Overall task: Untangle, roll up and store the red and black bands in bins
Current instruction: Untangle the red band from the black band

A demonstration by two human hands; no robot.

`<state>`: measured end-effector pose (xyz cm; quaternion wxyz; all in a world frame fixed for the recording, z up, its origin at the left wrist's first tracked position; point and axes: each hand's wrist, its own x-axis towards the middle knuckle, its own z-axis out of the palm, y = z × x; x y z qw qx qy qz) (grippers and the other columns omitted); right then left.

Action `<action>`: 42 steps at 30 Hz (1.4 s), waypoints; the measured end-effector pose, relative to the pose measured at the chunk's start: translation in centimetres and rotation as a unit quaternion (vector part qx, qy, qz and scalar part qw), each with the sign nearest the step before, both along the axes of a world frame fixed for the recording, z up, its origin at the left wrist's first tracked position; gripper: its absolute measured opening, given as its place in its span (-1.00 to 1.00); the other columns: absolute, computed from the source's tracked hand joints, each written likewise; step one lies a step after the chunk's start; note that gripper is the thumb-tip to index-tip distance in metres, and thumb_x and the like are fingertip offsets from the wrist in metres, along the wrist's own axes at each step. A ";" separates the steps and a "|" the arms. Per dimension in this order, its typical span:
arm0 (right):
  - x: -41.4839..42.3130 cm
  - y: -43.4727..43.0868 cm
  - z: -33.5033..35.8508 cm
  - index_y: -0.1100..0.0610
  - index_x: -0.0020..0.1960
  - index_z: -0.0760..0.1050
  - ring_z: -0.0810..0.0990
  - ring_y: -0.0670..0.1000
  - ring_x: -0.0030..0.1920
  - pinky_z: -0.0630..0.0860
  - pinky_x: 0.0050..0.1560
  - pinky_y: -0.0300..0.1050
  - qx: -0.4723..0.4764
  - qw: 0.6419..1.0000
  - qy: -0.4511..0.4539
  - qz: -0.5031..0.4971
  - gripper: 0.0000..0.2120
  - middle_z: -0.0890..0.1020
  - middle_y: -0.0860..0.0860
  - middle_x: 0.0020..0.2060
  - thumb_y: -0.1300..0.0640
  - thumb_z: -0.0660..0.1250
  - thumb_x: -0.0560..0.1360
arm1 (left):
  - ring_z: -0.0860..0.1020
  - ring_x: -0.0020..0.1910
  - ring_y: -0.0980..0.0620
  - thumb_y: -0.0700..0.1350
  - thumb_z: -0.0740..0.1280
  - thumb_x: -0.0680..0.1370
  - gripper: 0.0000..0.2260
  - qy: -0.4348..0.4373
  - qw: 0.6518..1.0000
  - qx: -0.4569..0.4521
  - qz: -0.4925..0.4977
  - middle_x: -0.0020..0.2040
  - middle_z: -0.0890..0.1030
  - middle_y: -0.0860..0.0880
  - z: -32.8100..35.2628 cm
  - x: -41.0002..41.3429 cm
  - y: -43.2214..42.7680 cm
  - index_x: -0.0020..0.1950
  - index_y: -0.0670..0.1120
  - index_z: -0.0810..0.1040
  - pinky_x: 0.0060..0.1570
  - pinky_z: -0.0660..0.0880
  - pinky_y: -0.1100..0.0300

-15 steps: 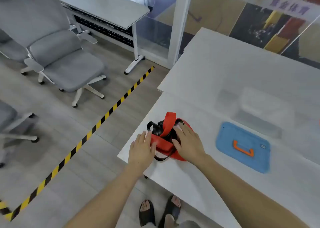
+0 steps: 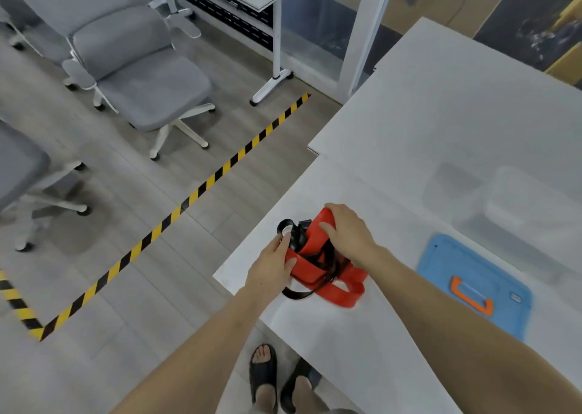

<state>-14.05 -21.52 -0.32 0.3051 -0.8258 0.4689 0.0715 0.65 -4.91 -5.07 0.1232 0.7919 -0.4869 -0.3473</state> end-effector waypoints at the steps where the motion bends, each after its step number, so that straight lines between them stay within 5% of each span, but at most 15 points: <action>1: -0.2 0.1 0.1 0.09 0.60 0.32 0.44 0.17 0.50 0.38 0.50 0.14 0.005 1.000 -0.016 -0.021 -0.48 0.46 0.10 0.51 -0.03 0.30 0.69 | 0.26 0.61 -0.09 0.01 0.22 0.71 -0.40 0.008 1.000 -0.006 0.009 0.68 0.16 -0.01 -0.1 -0.1 0.1 0.70 0.05 0.04 0.45 0.41 0.01; 5: -1.4 1.0 1.1 0.09 0.42 0.52 0.59 0.07 0.30 0.48 0.41 -0.01 0.049 0.984 -0.123 -0.121 -0.63 0.64 0.04 0.31 0.07 0.40 0.63 | 0.34 0.56 -0.08 -0.08 0.33 0.66 -0.37 0.053 0.996 -0.030 0.061 0.63 0.29 -0.01 0.2 -0.4 0.4 0.68 0.02 0.14 0.47 0.35 0.06; 12: -3.8 2.7 5.7 0.00 0.14 0.68 0.66 -0.19 -0.04 0.48 -0.05 -0.49 0.075 0.952 -0.245 -0.167 -0.86 0.74 -0.09 0.00 0.13 0.41 0.61 | 0.43 0.48 -0.05 -0.08 0.31 0.67 -0.51 0.073 0.993 -0.053 0.076 0.51 0.47 0.02 2.7 -0.6 0.7 0.60 0.04 0.32 0.38 0.32 0.15; 17: -4.1 2.2 9.1 0.01 0.09 0.69 0.66 -0.23 -0.04 0.52 0.07 -0.34 0.060 0.931 -0.307 -0.187 -0.89 0.74 -0.13 -0.01 0.15 0.42 0.62 | 0.50 0.43 -0.04 0.01 0.32 0.64 -0.48 0.080 0.993 -0.023 0.084 0.44 0.53 0.06 2.5 -0.6 1.5 0.60 0.04 0.31 0.36 0.44 0.10; 25: -4.8 2.3 12.5 0.04 0.16 0.66 0.63 -0.33 -0.03 0.50 0.01 -0.46 0.013 0.925 -0.323 -0.199 -0.88 0.68 -0.18 0.00 0.14 0.39 0.65 | 0.38 0.52 -0.05 -0.03 0.31 0.67 -0.46 0.077 0.995 -0.018 0.054 0.55 0.42 -0.04 1.8 -0.8 1.8 0.64 -0.04 0.26 0.48 0.29 0.13; 32: -6.7 4.1 13.5 0.05 0.18 0.66 0.68 -0.09 0.14 0.56 0.21 -0.19 0.008 0.898 -0.349 -0.267 -0.86 0.73 -0.09 0.09 0.11 0.40 0.65 | 0.47 0.43 -0.09 -0.03 0.30 0.67 -0.53 0.090 0.995 -0.026 0.040 0.44 0.50 -0.05 1.9 -1.5 1.3 0.58 -0.07 0.36 0.43 0.40 0.09; 37: -9.4 5.7 12.7 0.08 0.11 0.62 0.67 -0.24 -0.06 0.55 -0.07 -0.37 0.031 0.905 -0.308 -0.292 -0.91 0.71 -0.06 0.03 0.14 0.44 0.61 | 0.43 0.45 -0.11 -0.02 0.29 0.67 -0.50 0.066 0.995 -0.032 0.069 0.50 0.42 -0.10 2.2 -2.1 1.0 0.61 -0.02 0.32 0.41 0.40 0.05; 42: -12.4 7.0 8.8 0.05 -0.02 0.48 0.53 0.01 -0.24 0.47 -0.20 -0.10 0.023 0.935 -0.190 -0.298 -0.81 0.62 -0.02 -0.22 0.16 0.48 0.49 | 0.33 0.51 -0.17 0.04 0.33 0.65 -0.48 0.022 0.998 -0.058 0.027 0.56 0.33 -0.09 2.2 -2.8 -0.2 0.60 0.06 0.31 0.37 0.46 -0.07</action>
